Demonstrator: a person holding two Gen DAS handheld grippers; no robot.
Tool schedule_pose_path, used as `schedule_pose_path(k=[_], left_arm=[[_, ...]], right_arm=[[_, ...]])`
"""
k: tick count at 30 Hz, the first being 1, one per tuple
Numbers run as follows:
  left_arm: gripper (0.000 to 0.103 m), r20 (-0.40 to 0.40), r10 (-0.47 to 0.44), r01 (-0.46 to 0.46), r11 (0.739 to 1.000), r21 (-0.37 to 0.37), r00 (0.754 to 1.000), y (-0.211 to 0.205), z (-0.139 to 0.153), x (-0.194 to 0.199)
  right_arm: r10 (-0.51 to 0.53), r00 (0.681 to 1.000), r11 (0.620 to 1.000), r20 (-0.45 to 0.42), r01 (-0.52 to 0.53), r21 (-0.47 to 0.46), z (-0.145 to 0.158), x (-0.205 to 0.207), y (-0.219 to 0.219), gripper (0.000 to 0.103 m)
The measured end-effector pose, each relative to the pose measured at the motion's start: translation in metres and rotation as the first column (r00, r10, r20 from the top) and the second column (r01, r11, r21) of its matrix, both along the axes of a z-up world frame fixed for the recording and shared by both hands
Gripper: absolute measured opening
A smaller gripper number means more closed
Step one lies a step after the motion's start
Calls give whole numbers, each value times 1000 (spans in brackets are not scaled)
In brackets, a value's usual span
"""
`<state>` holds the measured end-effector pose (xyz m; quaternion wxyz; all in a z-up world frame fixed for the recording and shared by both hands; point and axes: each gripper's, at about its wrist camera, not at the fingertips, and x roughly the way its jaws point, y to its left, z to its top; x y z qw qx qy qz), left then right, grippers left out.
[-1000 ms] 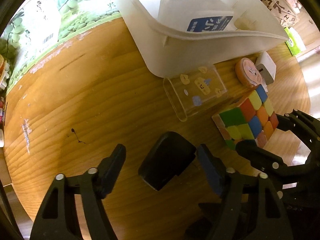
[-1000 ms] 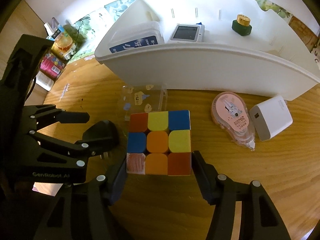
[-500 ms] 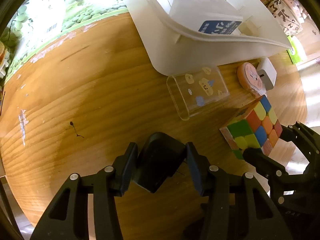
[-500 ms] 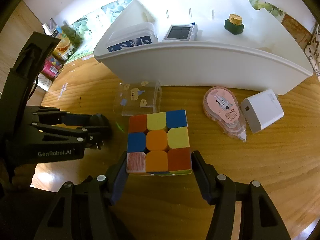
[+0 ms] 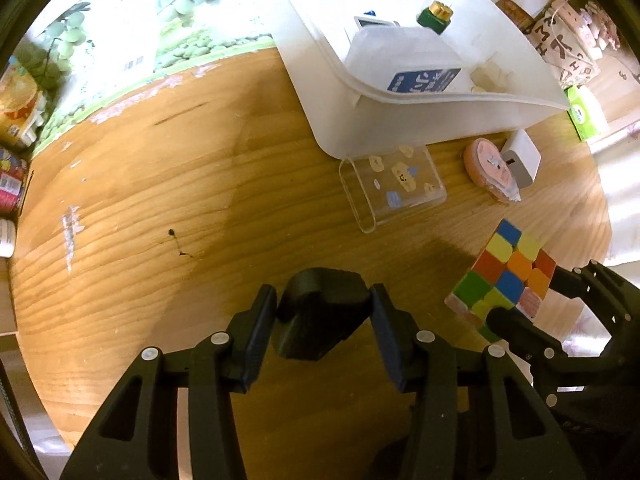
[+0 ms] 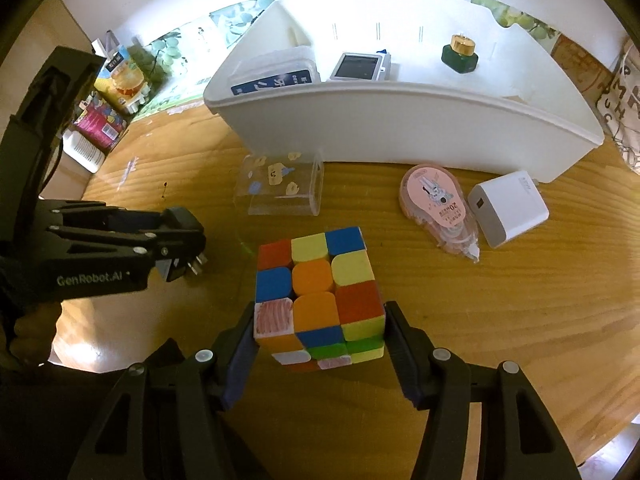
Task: Organize rigid objects
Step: 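Grasp the black charger plug with the left gripper while the right grasps the Rubik's cube, then lift the plug and cube with both grippers and carry them over the bin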
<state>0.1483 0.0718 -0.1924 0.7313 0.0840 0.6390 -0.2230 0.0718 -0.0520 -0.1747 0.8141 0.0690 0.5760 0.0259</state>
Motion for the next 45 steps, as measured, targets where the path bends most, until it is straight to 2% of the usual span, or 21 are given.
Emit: schedule_pose_path(k=[10,17,29,45], left_arm=[[51,24,79,-79,997,-16,997,23,26,-11],[51,32,138,-137,990,-31,990,32,35,-25],[51,80,226,-223,974,-50,971,18,67,-27],[51,194,282,-271,959,-81,940,-18,113,-12]], right_arm=[[24,1000,999,-10,-24,-30,12,-8,3,58],[43,999,997,2,-42,-64,31,-10,-5,58],[113,992,987,47,-107,-118,68,-5,-28,58],[214,969,967,127,-191,-167,107,25,-67,58]])
